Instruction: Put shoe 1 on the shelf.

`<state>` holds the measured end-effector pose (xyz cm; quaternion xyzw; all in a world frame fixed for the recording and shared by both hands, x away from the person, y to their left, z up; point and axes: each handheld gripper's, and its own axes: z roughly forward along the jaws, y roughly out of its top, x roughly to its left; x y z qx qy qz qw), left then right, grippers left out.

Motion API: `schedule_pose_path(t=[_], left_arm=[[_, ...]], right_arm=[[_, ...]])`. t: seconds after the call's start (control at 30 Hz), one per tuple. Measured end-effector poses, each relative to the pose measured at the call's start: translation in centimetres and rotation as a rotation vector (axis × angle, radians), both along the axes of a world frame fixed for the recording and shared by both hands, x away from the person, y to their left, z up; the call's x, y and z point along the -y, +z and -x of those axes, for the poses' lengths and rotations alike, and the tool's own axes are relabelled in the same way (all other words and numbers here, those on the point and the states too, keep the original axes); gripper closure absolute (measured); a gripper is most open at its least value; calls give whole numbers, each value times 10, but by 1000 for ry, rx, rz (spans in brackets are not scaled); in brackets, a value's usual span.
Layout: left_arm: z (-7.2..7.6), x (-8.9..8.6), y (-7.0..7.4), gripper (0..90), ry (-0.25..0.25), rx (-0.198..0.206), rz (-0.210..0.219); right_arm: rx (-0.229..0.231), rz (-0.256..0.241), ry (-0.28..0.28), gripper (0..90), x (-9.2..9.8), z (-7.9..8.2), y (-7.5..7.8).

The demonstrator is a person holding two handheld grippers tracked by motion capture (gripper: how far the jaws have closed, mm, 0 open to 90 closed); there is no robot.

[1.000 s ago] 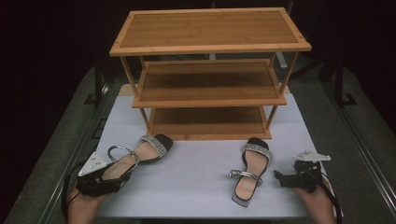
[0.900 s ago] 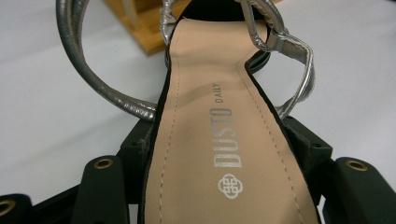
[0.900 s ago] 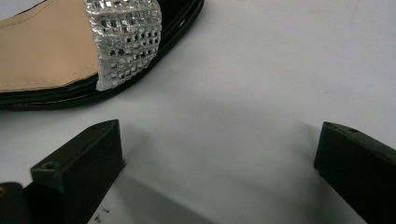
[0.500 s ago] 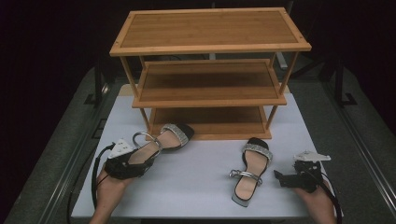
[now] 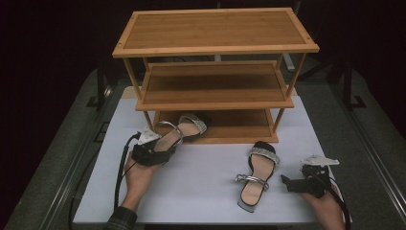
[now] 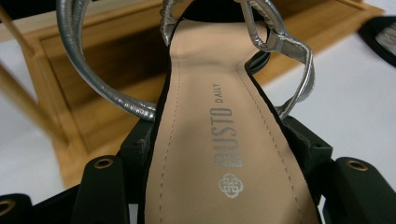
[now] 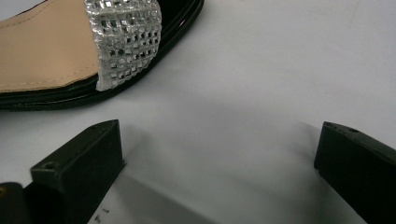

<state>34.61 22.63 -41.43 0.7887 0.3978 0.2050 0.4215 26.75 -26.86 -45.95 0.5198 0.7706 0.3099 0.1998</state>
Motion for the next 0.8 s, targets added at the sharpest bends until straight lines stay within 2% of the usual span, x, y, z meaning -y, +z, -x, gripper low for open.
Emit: schedule_pose_path(t=[0.13, 0.3, 0.37, 0.47, 0.5, 0.53, 0.67, 0.73, 0.77, 0.8], left_arm=[[-19, 12, -3, 383, 26, 5, -15], [-39, 21, -13, 383, 77, 7, -15], [-45, 25, -16, 383, 82, 10, -12], [-54, 31, -21, 383, 119, -14, 7], [-57, 33, -22, 383, 129, -20, 1], [-62, 32, -23, 383, 124, -6, -21], [-74, 37, -26, 382, 148, -12, 8], [-82, 37, -27, 382, 140, 9, -27], [-84, 36, -27, 382, 132, -1, -41], [-87, 37, -28, 382, 144, 0, -37]], right_arm=[[0, 0, 0, 4, 0, 0, 0], [0, 0, 0, 4, 0, 0, 0], [1, -1, -1, 4, 0, 0, 0], [1, -1, 0, 4, 0, 0, 0], [1, -1, 0, 4, 0, 0, 0], [1, -1, 0, 4, 0, 0, 0], [1, -1, 0, 4, 0, 0, 0], [1, -1, 0, 4, 0, 0, 0], [1, -1, 0, 4, 0, 0, 0], [1, -1, 0, 4, 0, 0, 0]])
